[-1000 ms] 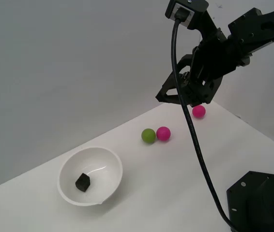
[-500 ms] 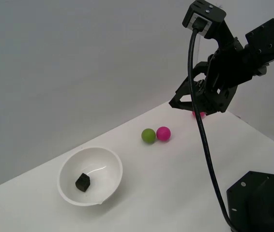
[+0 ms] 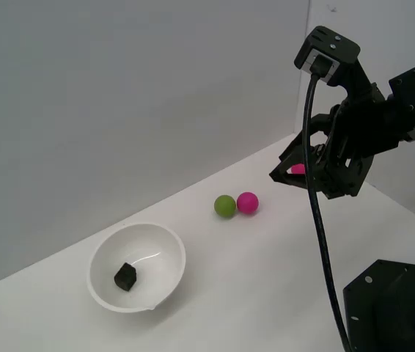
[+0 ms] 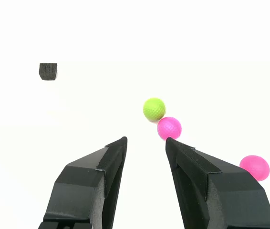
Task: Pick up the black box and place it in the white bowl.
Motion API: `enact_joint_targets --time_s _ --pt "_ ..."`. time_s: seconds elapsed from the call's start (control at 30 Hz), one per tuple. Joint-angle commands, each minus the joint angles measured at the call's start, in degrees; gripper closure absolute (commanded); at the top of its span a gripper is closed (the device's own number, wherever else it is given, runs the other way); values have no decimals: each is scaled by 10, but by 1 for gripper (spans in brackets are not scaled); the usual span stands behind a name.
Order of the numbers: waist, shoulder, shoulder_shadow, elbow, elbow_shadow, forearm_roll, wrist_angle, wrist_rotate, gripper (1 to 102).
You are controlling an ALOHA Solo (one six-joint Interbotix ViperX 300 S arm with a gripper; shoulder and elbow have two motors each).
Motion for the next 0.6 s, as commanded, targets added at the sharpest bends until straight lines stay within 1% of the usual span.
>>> enact_joint_targets --time_s 0.0,0.13,0.4,0.57 --pt "0 11 11 11 11 -5 2 7 58" --pt "2 33 33 30 30 -6 1 7 58" --pt "16 51 51 29 29 -6 -1 6 58" --pt "16 52 53 34 35 -6 -17 7 58"
